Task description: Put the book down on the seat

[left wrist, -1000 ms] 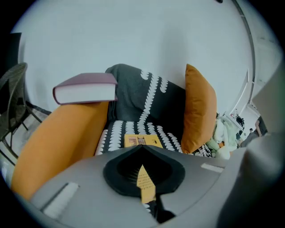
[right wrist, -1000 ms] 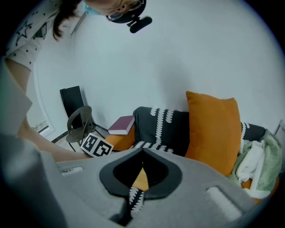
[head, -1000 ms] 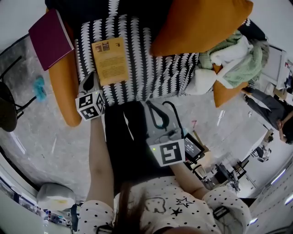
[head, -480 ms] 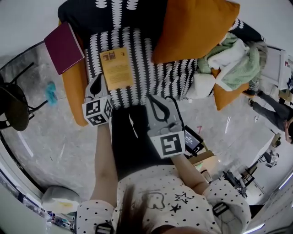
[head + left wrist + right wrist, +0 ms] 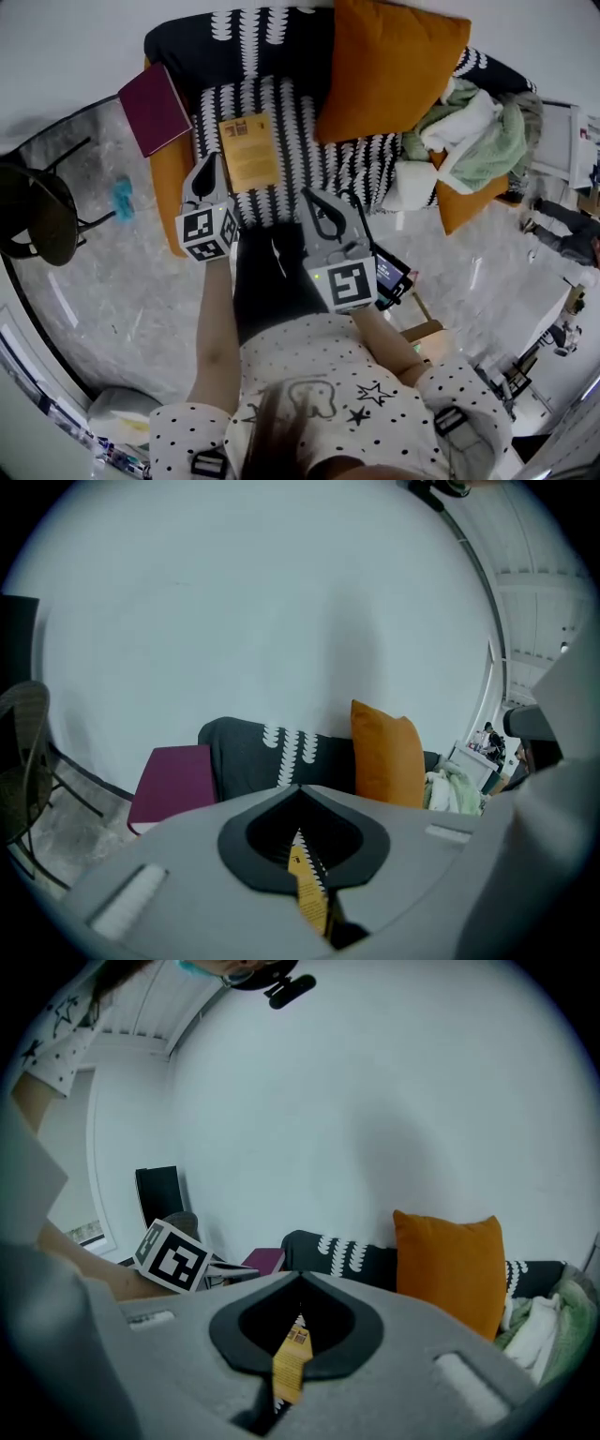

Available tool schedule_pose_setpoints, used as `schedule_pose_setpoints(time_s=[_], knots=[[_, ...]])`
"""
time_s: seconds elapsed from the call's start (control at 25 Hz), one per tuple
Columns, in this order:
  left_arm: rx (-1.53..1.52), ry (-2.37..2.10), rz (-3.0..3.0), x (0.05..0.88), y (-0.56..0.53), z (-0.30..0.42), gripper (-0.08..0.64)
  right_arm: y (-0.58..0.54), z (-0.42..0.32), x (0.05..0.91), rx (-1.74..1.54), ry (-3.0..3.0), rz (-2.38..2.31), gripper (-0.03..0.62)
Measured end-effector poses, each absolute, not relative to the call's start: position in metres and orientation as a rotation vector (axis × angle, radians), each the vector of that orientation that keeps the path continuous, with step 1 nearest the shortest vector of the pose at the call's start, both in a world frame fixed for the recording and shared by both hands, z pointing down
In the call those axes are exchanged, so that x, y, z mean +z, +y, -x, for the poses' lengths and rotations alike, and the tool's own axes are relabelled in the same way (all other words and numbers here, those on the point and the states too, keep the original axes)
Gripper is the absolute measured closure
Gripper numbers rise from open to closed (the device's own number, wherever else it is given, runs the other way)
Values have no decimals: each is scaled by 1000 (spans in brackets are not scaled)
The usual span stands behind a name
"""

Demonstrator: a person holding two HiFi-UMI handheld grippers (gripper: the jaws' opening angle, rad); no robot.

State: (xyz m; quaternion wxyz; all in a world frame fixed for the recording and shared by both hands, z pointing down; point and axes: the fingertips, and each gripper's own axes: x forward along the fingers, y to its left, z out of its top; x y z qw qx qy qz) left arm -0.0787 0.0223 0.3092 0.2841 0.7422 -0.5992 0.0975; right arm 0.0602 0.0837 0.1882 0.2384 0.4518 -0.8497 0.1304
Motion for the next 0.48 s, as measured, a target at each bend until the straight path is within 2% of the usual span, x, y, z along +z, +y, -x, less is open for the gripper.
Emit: schedule_pose_setpoints(time_s=[0.48], knots=[[175, -1640, -2068, 234, 34, 76, 561, 81, -64, 155, 322, -2401, -1305, 595]])
